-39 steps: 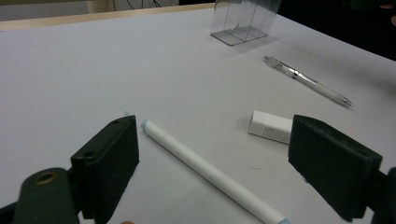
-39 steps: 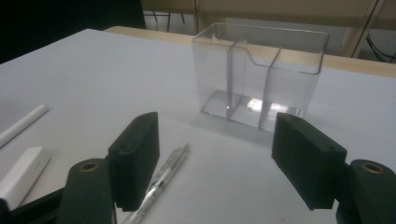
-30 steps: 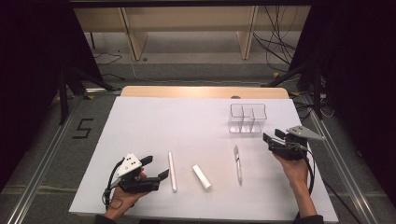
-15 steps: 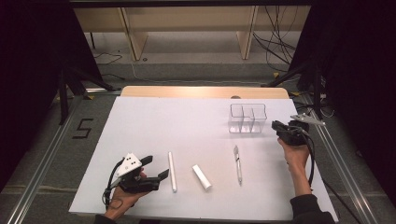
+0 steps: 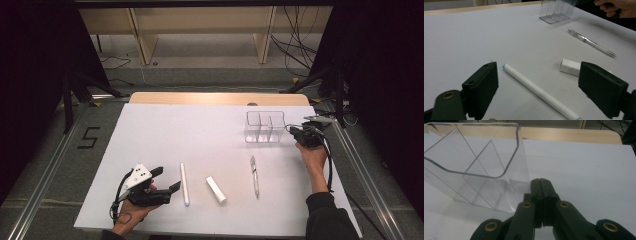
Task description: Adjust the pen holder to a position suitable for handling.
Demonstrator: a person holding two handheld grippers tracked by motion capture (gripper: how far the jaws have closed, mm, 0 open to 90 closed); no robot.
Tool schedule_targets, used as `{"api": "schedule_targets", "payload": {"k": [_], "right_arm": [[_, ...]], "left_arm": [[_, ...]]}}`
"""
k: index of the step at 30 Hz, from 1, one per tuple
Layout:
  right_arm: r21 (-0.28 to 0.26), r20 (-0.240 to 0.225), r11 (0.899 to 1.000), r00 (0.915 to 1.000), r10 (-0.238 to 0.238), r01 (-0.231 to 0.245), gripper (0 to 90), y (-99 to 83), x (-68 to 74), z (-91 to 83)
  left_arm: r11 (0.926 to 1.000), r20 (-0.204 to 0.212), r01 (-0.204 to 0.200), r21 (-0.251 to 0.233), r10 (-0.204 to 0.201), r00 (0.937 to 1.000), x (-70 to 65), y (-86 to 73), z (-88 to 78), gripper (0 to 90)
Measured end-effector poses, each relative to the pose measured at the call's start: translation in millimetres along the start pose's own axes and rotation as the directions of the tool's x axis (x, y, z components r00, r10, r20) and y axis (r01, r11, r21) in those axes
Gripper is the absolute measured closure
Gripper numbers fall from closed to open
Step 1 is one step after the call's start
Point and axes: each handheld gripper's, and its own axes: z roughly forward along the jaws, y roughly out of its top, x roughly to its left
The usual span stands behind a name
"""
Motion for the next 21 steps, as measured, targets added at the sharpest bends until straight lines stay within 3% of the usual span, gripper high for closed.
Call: {"api": "schedule_targets", "payload": {"k": [12, 19, 21], "right_arm": [[0.049, -0.021, 0.999, 0.9998, -0.008, 0.009, 90.0, 7.1, -1.7, 13.8], [0.071, -0.041, 0.996, 0.9979, -0.050, 0.053, 90.0, 8.8, 6.2, 20.9], [0.078, -0.027, 0.995, 0.9980, -0.057, 0.059, 90.0, 8.8, 8.5, 22.7]], "left_arm": [[1.0000, -0.001, -0.002, 0.003, 0.002, 1.0000, 0.3, 0.0, 0.0, 15.7], [1.0000, -0.001, -0.005, 0.002, 0.005, 1.0000, 0.0, 0.0, 0.3, 15.8], [1.0000, -0.002, -0.008, 0.004, 0.008, 1.0000, 0.2, 0.2, 0.2, 15.8]]}}
